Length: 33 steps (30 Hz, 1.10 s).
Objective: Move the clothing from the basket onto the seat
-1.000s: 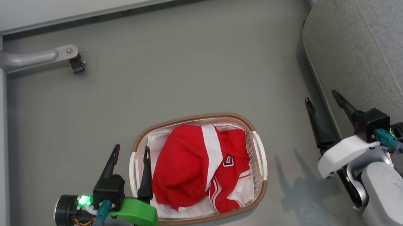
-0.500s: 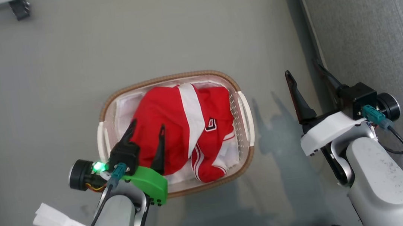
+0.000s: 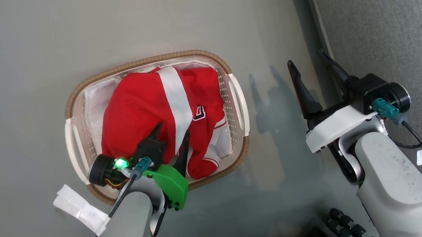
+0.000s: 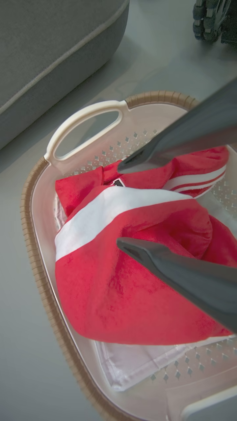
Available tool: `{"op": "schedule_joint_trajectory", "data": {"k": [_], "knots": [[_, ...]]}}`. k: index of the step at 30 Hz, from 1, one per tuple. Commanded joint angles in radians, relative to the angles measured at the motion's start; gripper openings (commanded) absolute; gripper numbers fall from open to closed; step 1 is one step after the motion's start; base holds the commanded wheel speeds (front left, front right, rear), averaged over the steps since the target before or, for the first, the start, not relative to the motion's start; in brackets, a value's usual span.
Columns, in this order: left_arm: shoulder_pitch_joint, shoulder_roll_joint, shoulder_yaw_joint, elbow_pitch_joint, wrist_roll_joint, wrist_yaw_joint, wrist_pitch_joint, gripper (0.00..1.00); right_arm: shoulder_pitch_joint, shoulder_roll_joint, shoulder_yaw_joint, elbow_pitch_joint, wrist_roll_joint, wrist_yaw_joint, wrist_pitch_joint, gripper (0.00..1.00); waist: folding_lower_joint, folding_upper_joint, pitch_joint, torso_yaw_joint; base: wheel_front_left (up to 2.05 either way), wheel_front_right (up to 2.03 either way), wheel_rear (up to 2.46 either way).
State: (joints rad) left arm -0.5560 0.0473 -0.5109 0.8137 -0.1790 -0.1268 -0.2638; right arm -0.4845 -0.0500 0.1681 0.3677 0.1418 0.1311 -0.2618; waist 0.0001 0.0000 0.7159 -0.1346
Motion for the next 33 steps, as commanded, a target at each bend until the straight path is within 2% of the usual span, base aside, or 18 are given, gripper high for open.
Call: {"op": "schedule_joint_trajectory", "data": {"k": [1,4,9,13,18,27,31,32,33], "knots": [[-0.024,0.007,-0.006,0.013,-0.005,-0.002,-0.001,1.0,-0.01,-0.003,0.001,0.005,0.006,-0.001,-0.005,1.0,-0.0001,0.0,0.03,-0.025,0.0,0.0,0.0],[-0.044,0.007,-0.02,0.048,-0.005,0.008,-0.001,1.0,-0.022,-0.003,0.009,0.004,0.01,-0.001,-0.005,1.0,-0.0001,0.0,0.048,-0.035,0.0,0.0,0.0],[-0.082,0.006,-0.041,0.14,0.012,0.057,-0.001,1.0,-0.026,-0.003,0.013,0.015,0.02,-0.001,-0.005,1.0,-0.0001,0.0,0.075,-0.057,0.0,0.0,0.0],[-0.112,0.006,-0.062,0.174,-0.006,0.072,-0.001,1.0,-0.034,-0.003,0.013,0.012,0.027,-0.001,-0.005,1.0,-0.0001,0.0,0.098,-0.066,0.0,0.0,0.0],[-0.156,0.007,-0.072,0.222,-0.004,0.13,-0.001,1.0,-0.04,-0.003,0.007,0.002,0.025,-0.001,-0.005,1.0,-0.0001,0.0,0.124,-0.069,0.0,0.0,0.0],[-0.226,0.033,-0.031,0.279,0.007,0.233,-0.001,1.0,-0.058,-0.003,0.019,-0.017,0.032,-0.001,-0.005,1.0,-0.0001,0.0,0.161,-0.066,0.0,0.0,0.0],[-0.239,0.037,-0.017,0.316,-0.005,0.238,-0.001,1.0,-0.059,-0.003,0.027,-0.017,0.038,-0.001,-0.005,1.0,-0.0001,0.0,0.168,-0.062,0.0,0.0,0.0],[-0.238,0.037,-0.013,0.332,-0.012,0.229,-0.001,0.83,-0.059,-0.003,0.029,-0.015,0.038,-0.001,-0.004,1.0,-0.0001,0.0,0.167,-0.061,0.0,0.0,0.0],[-0.239,0.036,-0.011,0.345,-0.017,0.222,-0.001,0.54,-0.059,-0.003,0.031,-0.014,0.041,-0.001,-0.005,1.0,-0.0001,0.0,0.166,-0.061,0.0,0.0,0.0]]}}
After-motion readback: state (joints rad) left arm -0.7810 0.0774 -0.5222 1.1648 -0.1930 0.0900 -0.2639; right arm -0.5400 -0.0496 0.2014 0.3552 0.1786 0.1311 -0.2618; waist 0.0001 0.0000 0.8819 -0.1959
